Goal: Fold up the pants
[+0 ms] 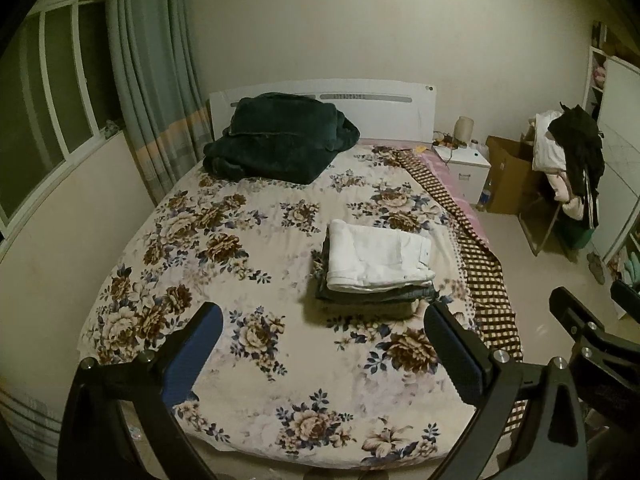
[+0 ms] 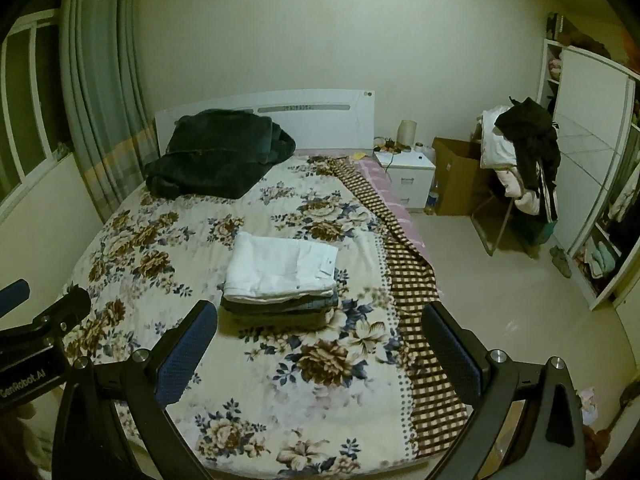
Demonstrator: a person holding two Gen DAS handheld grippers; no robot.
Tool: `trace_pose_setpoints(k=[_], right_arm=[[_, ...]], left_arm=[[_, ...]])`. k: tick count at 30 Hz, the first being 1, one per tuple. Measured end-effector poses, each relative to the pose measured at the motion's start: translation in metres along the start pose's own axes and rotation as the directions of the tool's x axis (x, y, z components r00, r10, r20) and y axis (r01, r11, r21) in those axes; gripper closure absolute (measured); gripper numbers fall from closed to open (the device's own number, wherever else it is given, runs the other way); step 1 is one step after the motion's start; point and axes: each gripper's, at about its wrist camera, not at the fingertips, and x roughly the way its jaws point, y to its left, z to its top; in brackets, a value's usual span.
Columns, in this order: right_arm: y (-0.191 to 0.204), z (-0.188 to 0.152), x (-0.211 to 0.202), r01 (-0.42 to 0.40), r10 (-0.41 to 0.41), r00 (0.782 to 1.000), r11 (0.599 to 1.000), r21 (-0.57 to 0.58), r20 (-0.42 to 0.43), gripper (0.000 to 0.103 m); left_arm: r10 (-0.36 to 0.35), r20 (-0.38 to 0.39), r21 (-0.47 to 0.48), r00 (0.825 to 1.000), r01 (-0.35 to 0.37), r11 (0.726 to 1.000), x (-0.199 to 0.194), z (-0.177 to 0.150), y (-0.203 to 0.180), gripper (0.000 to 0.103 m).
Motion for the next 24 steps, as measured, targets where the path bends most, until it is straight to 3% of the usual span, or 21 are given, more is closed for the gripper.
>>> trace_pose_setpoints(k=[8,24], right_arm=[[0.01,-0.004,0.023,0.004,-0.005,0.998,1.0,-0.008,-0.065,0.0],[0.006,-0.01,0.031,0.023,-0.022,0.996,1.0,0.012,-0.085,0.0]], left_arm=[[-0.026,-0.045,0.013,0.999,0.027,1.0,0.01,-0.003,0.0,0.0],[-0.035,-0.054,0.014,0.998,0.036,0.999,0.017,-0.002,0.001,0.0]])
